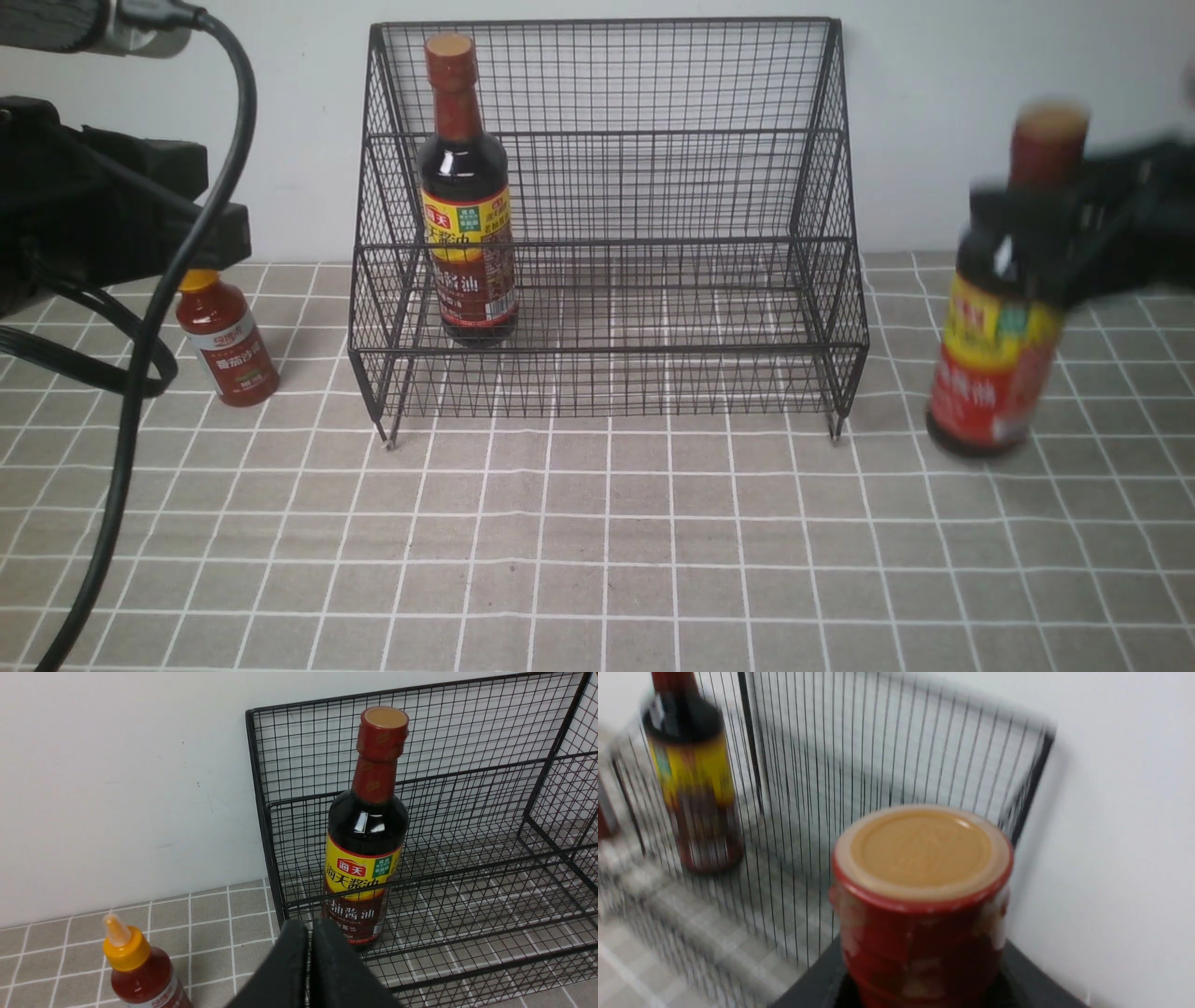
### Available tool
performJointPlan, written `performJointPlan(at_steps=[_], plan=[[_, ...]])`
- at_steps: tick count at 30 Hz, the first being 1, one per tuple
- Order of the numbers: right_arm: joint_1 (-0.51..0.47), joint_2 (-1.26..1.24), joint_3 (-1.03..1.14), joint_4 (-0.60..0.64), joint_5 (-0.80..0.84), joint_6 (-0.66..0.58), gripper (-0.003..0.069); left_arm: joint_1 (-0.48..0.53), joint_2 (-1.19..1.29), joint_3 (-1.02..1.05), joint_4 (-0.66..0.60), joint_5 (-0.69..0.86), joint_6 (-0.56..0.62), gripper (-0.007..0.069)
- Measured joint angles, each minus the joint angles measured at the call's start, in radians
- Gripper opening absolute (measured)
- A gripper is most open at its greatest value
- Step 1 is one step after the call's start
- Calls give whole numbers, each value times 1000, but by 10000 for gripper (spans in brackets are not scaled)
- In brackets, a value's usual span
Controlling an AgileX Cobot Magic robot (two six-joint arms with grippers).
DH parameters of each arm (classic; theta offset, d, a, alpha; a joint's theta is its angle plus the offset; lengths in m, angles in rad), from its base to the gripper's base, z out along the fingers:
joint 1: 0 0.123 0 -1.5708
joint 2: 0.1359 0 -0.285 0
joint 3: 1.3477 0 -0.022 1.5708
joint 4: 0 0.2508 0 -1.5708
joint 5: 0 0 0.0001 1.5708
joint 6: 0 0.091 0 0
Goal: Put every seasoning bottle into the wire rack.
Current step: Use the right arm to put the condiment bottle back on the shelf
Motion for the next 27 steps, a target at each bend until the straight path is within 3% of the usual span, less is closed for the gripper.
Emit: performJointPlan(at_steps=[8,14,27], plan=[[120,154,-306,1,8,38,283,0,0,0,0,0,0,-7],[209,354,-524,13,-90,45,283,0,0,1,0,0,0,-7],[215,618,-677,20,-134,91,283,1,0,1,1,6,0,-7]])
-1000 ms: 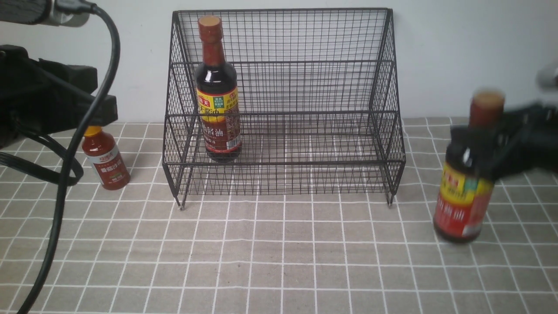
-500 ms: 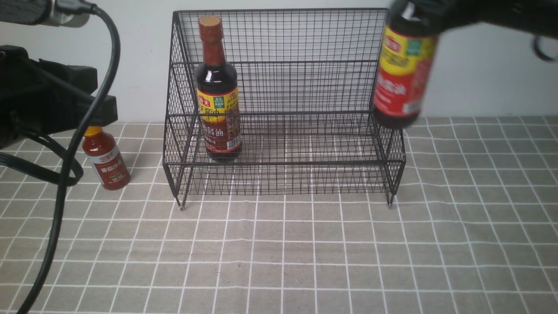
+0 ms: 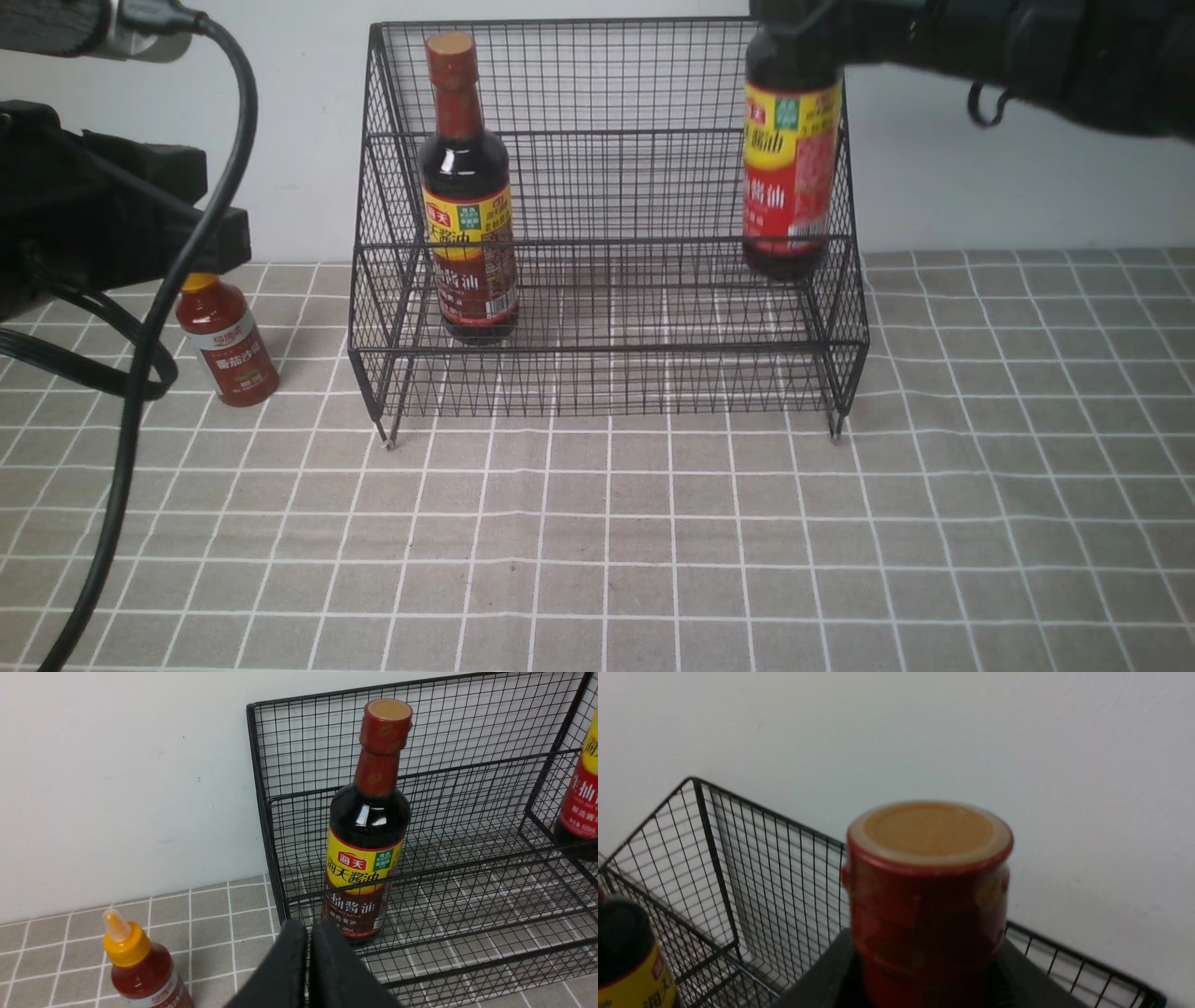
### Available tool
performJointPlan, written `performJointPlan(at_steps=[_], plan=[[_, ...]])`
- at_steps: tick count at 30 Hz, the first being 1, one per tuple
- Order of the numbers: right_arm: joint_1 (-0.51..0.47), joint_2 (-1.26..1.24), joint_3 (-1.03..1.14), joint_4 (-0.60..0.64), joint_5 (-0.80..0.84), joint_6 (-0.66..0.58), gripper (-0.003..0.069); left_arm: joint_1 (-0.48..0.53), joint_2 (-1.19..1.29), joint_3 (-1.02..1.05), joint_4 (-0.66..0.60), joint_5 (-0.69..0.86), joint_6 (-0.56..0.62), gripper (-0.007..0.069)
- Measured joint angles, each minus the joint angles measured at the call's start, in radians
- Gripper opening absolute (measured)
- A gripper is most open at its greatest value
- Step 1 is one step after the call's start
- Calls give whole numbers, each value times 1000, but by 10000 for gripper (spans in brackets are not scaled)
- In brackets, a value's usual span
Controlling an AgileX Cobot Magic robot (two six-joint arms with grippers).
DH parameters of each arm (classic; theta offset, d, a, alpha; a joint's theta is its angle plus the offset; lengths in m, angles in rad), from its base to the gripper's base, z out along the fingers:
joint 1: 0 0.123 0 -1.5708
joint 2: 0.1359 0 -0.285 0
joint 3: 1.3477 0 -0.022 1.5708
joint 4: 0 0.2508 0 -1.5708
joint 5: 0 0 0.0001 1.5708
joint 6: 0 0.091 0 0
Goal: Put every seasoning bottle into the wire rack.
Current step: Use the right arm to put the condiment bottle back on the shelf
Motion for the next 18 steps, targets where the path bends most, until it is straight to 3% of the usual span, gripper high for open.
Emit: performJointPlan(at_steps=[11,18], plan=[[2,45,56,-10,34,61,281,0,0,0,22,0,0,-7],[2,37,69,-113,63,146,301,1,0,0,24,0,0,-7]])
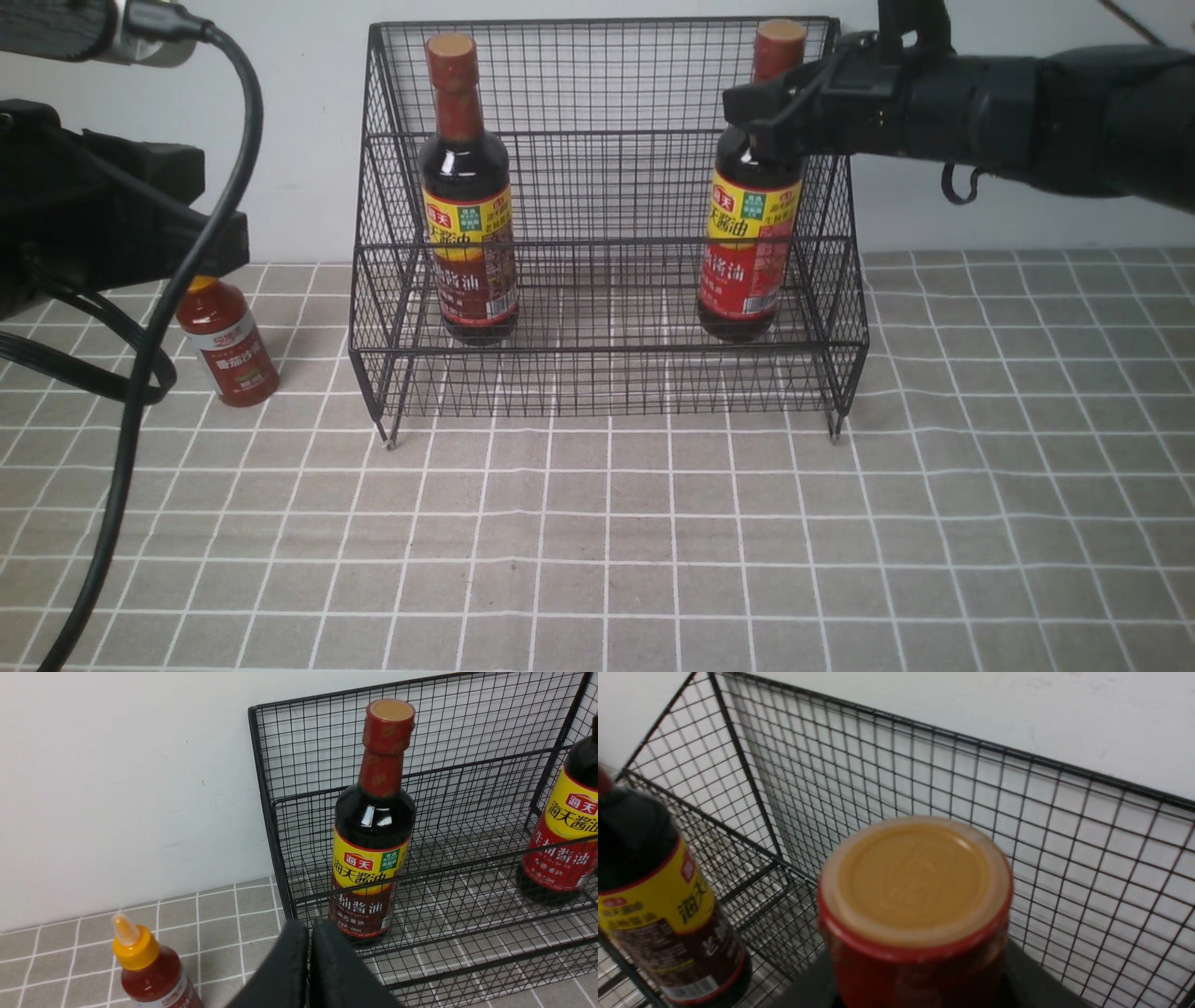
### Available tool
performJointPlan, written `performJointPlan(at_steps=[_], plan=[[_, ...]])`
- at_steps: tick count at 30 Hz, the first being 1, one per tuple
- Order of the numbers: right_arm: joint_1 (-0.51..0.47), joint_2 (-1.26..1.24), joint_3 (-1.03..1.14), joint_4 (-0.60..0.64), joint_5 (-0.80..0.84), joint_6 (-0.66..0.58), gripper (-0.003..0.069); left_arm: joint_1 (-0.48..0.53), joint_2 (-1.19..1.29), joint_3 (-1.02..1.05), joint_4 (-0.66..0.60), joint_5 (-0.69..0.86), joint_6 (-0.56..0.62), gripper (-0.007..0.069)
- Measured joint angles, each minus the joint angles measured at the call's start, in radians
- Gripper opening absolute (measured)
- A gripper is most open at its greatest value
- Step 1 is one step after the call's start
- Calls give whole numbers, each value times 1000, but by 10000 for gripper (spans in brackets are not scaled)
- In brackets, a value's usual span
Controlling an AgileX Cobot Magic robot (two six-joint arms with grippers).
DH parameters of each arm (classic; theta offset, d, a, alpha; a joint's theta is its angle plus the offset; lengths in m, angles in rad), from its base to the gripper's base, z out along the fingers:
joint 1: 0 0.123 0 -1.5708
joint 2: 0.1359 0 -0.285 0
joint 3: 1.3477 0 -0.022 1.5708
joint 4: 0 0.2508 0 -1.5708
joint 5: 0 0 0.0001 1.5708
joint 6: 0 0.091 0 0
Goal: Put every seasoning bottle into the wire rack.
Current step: Use the right arm to put the condiment bottle back on the shelf, then use the left arm to grab the condiment bottle closest to it
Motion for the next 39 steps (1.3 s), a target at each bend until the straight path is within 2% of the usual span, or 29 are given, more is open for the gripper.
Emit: performJointPlan(at_steps=[4,5,6,8,12,13,14,18,20,21,23,24,25,26,28,29,31,34,35,39], plan=[[0,-26,2,-44,4,86,404,0,0,0,0,0,0,-7],[0,-31,3,-48,3,95,409,0,0,0,0,0,0,-7],[0,-53,3,-81,2,132,451,0,0,0,0,0,0,-7],[0,-78,3,-127,2,174,479,0,0,0,0,0,0,-7],[0,-162,3,-326,18,344,496,0,0,0,0,0,0,-7],[0,-166,3,-339,21,367,496,0,0,0,0,0,0,-7],[0,-201,3,-439,37,459,489,0,0,0,0,0,0,-7],[-4,-299,3,-757,135,785,396,0,0,0,0,4,-2,-7],[-17,-369,3,-930,220,993,298,0,0,0,0,20,-9,-7],[-19,-383,3,-948,239,1033,286,0,0,0,0,25,-9,-7],[-53,-492,3,-1194,355,1279,92,0,0,0,0,48,-15,-7],[-59,-501,3,-1209,362,1310,82,0,0,0,0,50,-15,-7],[-77,-559,4,-1290,406,1392,31,0,0,0,0,55,-17,-7],[-92,-603,11,-1358,425,1447,13,0,0,0,0,55,-17,-7],[-106,-662,29,-1402,432,1495,1,0,0,0,0,55,-17,-7],[-121,-774,94,-1470,427,1557,-8,0,0,0,0,55,-17,-7],[-123,-848,137,-1490,411,1581,-10,0,0,0,0,55,-18,-7],[-124,-1091,365,-1497,297,1645,-11,0,0,0,0,55,-18,-7],[-124,-1105,396,-1497,289,1656,-11,0,0,0,0,55,-18,-7],[-124,-1364,726,-1483,92,1682,-11,0,0,0,0,55,-18,-7]])
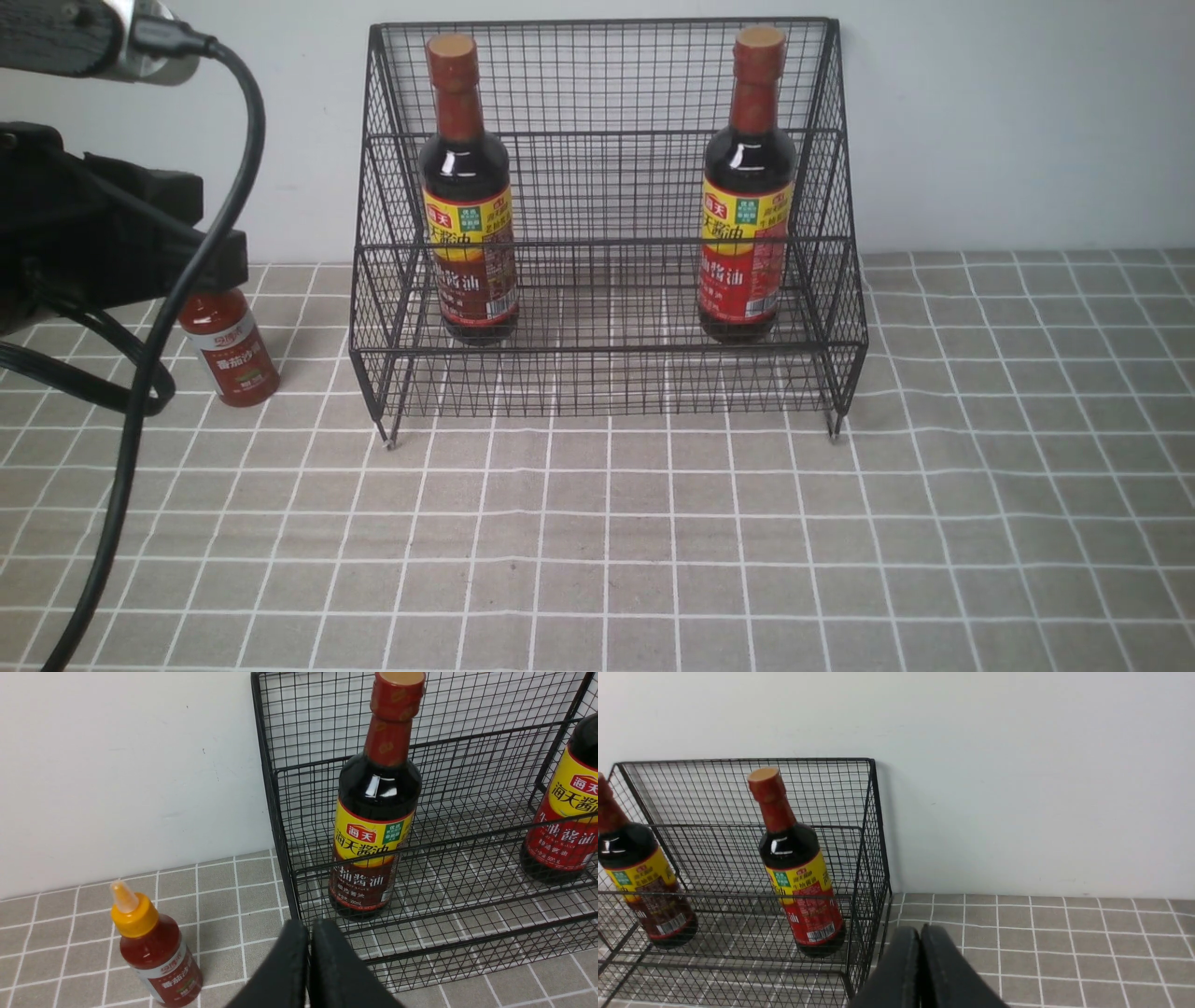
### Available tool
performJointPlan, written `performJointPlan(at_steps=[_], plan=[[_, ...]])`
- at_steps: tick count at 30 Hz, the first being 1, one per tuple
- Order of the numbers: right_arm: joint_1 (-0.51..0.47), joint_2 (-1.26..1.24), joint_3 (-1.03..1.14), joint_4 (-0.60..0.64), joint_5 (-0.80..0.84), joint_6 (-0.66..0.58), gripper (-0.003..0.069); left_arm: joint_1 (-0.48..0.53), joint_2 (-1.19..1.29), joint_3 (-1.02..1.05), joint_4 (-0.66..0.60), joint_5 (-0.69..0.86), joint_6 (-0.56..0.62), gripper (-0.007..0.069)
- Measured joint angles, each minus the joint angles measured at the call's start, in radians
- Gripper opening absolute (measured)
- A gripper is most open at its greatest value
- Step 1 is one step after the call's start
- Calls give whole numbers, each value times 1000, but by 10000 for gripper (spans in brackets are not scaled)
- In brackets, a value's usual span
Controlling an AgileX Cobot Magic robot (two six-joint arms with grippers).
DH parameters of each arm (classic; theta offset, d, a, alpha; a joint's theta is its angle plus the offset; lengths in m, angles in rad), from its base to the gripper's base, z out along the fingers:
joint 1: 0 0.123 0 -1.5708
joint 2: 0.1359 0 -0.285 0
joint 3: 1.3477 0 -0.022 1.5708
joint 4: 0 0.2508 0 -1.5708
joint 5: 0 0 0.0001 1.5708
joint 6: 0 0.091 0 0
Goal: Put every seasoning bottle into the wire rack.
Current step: Use the left arm to grab the condiment bottle closest to it
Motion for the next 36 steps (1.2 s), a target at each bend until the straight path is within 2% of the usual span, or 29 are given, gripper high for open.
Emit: performJointPlan(at_steps=[4,8,12,17,21,24,26,28,29,32,33,34,36], plan=[[0,-228,289,20,-194,2,-11,0,0,0,0,0,-2,-7],[0,-343,419,22,-272,2,-11,0,0,5,0,-2,-10,-7],[0,-437,503,26,-316,3,-11,28,0,69,0,-76,-40,-7],[0,-485,518,26,-337,3,-11,121,0,223,0,-268,-99,-7],[0,-485,518,26,-341,3,-11,251,10,352,0,-471,-115,-7],[0,-485,518,26,-342,3,-11,319,36,377,-1,-599,-118,-7],[0,-485,518,26,-342,3,-11,385,84,377,-1,-763,-118,-3],[0,-485,518,26,-342,3,-11,403,105,371,-1,-798,-118,4],[0,-485,518,26,-342,3,-11,420,150,354,-1,-846,-118,39],[0,-485,518,26,-342,3,-12,422,210,326,2,-864,-118,97],[0,-485,518,26,-342,3,-12,420,268,296,6,-872,-118,158],[0,-485,518,26,-342,3,-12,420,268,296,6,-872,-118,167],[0,-485,518,26,-342,3,-12,419,359,245,18,-873,-118,300]])
